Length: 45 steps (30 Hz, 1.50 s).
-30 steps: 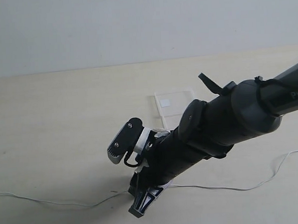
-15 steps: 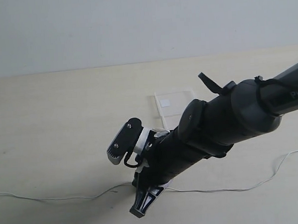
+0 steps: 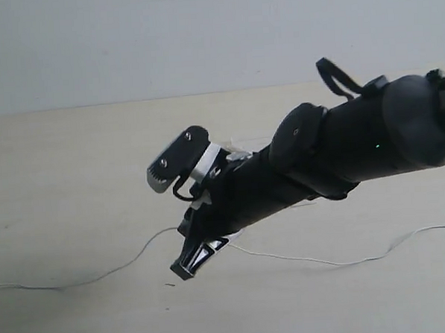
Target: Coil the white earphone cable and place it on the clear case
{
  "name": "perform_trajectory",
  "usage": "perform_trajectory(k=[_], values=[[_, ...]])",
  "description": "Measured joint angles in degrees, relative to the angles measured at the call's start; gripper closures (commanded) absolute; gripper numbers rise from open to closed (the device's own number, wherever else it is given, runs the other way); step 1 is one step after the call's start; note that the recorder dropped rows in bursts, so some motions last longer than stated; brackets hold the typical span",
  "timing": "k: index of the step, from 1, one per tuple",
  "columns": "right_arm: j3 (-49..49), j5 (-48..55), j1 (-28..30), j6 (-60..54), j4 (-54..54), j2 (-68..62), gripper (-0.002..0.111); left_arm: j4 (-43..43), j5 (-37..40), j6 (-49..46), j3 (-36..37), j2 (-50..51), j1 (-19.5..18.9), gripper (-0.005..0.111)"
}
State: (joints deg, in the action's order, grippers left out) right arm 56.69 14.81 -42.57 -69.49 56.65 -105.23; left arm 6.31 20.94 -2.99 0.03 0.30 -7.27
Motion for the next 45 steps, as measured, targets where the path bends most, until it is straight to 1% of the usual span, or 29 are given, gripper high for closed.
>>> perform_trajectory(k=[8,21,29,32,40,45], values=[[0.0,0.1,0.0,4.1,0.2,11.7,0.108,0.0,0.0,0.0,0.0,0.0,0.0,0.099],[0.0,3.5,0.0,8.8,0.3,29.7,0.108,0.0,0.0,0.0,0.0,0.0,0.0,0.099],[0.4,3.5,0.0,10.7,0.3,37.9,0.108,0.0,0.0,0.0,0.0,0.0,0.0,0.099],[2.7,4.1,0.0,11.8,0.3,39.7,0.108,0.0,0.0,0.0,0.0,0.0,0.0,0.099],[12.6,7.9,0.0,14.0,0.3,40.6,0.108,0.0,0.0,0.0,0.0,0.0,0.0,0.099],[16.5,9.2,0.0,14.8,0.3,40.6,0.108,0.0,0.0,0.0,0.0,0.0,0.0,0.099]])
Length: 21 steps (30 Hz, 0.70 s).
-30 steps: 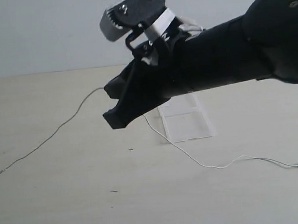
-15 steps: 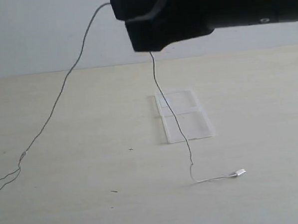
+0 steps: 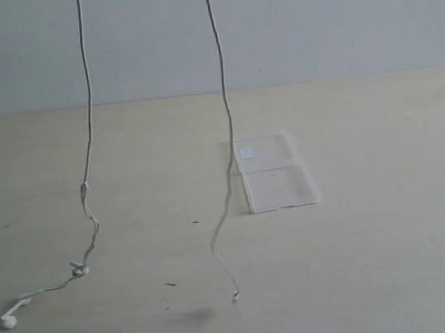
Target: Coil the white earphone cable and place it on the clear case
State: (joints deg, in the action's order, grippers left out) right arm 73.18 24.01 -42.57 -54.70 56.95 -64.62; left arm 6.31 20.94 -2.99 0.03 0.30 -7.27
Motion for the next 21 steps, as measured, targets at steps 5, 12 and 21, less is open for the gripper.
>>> perform_trajectory(k=[5,12,21], values=[[3.4,1.4,0.0,0.4,0.0,0.0,0.108,0.0,0.0,0.0,0.0,0.0,0.0,0.099],[7.9,3.1,0.0,0.5,-0.1,0.1,0.108,0.0,0.0,0.0,0.0,0.0,0.0,0.099],[8.2,3.5,0.0,1.0,-0.2,1.1,0.108,-1.5,0.0,-5.1,0.0,0.0,0.0,0.099]])
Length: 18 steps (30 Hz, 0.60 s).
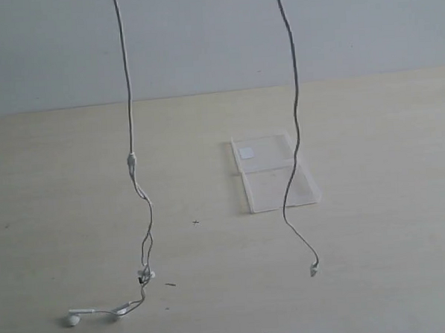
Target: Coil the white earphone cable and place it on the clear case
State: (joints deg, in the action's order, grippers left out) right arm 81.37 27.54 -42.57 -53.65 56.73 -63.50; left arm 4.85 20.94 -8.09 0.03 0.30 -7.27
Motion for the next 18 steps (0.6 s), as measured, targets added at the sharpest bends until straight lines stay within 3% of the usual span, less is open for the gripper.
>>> perform_trajectory(k=[4,11,16,18], values=[[0.0,0.1,0.0,0.9,0.0,0.0,0.108,0.8,-8.5,-2.8,0.0,0.0,0.0,0.099],[0.0,0.1,0.0,1.2,0.0,0.0,0.108,16.7,-22.5,4.3,0.0,0.0,0.0,0.099],[0.0,0.1,0.0,1.6,0.0,0.0,0.108,19.8,-31.1,6.8,0.0,0.0,0.0,0.099],[0.0,0.1,0.0,1.7,0.0,0.0,0.108,20.6,-33.8,13.3,-0.1,0.0,0.0,0.099]])
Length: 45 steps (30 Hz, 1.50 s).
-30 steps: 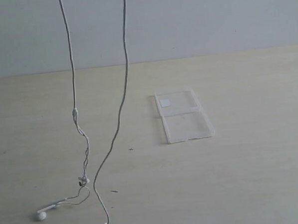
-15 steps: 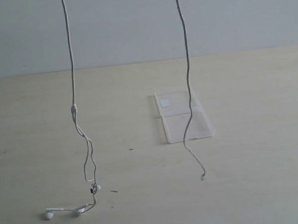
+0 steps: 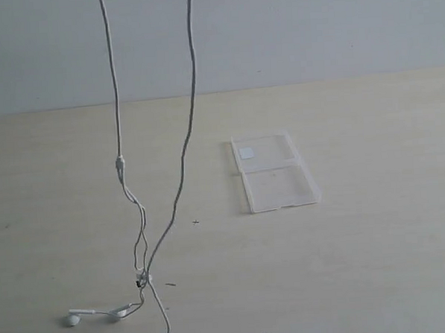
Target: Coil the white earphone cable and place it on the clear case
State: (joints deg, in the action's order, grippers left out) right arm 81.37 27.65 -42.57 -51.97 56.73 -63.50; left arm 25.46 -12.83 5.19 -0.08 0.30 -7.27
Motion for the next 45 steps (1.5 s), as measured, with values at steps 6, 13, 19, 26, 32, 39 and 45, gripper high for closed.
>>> perform_trajectory(k=[6,13,19,26,32,39,45], values=[[1.3,0.1,0.0,0.1,0.0,0.0,0.108,-5.8,5.6,18.1,-6.8,0.0,0.0,0.099],[1.3,0.7,0.0,0.1,0.1,0.0,0.108,-8.7,22.4,22.6,-21.7,6.3,3.1,0.099],[1.3,1.3,0.0,0.8,0.1,0.0,0.108,1.9,36.8,6.5,-33.1,18.8,9.9,0.099],[1.3,3.2,0.0,2.0,0.1,0.0,0.108,17.9,54.8,-21.0,-44.7,34.8,14.3,0.099],[1.3,5.6,0.0,2.4,0.1,0.0,0.108,24.3,57.7,-26.7,-51.9,41.7,14.3,0.099],[1.3,6.8,0.0,3.8,0.1,0.0,0.108,33.8,64.4,-46.6,-55.4,45.8,14.3,0.098],[1.3,9.6,0.0,5.2,0.1,-1.8,0.108,46.8,70.1,-70.2,-55.7,46.3,14.4,0.067]])
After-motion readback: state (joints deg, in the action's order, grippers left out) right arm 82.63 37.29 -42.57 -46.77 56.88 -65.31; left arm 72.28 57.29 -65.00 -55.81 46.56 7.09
